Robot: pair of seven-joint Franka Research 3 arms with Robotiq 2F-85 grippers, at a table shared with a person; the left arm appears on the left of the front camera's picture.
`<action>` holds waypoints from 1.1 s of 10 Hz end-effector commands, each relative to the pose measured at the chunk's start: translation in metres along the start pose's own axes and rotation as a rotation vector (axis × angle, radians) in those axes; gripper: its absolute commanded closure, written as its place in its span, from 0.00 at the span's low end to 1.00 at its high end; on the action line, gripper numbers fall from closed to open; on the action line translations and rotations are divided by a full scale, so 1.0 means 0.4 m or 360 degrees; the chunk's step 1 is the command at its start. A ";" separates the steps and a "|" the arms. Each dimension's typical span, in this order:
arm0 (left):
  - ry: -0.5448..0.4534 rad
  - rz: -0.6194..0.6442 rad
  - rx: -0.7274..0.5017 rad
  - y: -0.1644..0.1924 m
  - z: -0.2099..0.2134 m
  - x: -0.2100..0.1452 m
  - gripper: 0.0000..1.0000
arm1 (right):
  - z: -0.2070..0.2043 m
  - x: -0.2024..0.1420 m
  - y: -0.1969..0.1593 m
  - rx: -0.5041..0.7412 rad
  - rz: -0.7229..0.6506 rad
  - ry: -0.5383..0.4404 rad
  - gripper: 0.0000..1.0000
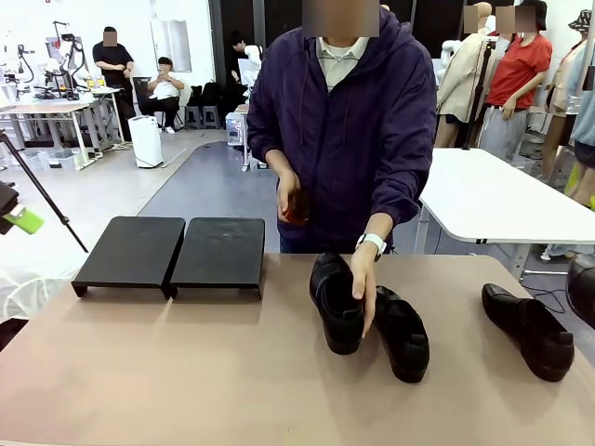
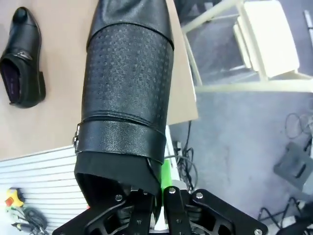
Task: Organize the shoes by placing them on the stand.
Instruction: Pick up one Shoe and place it in the middle of the table.
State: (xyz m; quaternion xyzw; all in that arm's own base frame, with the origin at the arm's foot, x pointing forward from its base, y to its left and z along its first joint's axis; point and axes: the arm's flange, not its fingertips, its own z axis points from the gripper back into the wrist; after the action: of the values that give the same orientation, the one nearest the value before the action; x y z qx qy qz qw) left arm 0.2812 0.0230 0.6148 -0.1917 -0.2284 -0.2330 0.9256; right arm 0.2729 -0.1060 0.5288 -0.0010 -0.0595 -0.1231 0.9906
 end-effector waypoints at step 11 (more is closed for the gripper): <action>0.0004 -0.0019 -0.0010 0.003 0.004 -0.001 0.00 | -0.019 0.021 0.070 0.0070 0.0038 -0.0071 1.00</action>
State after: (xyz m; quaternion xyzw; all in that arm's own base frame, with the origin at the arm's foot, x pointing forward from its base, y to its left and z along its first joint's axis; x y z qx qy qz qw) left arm 0.2812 0.0230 0.6148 -0.1917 -0.2284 -0.2330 0.9256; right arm 0.2872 -0.0875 0.5239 0.0091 -0.0687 -0.1125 0.9912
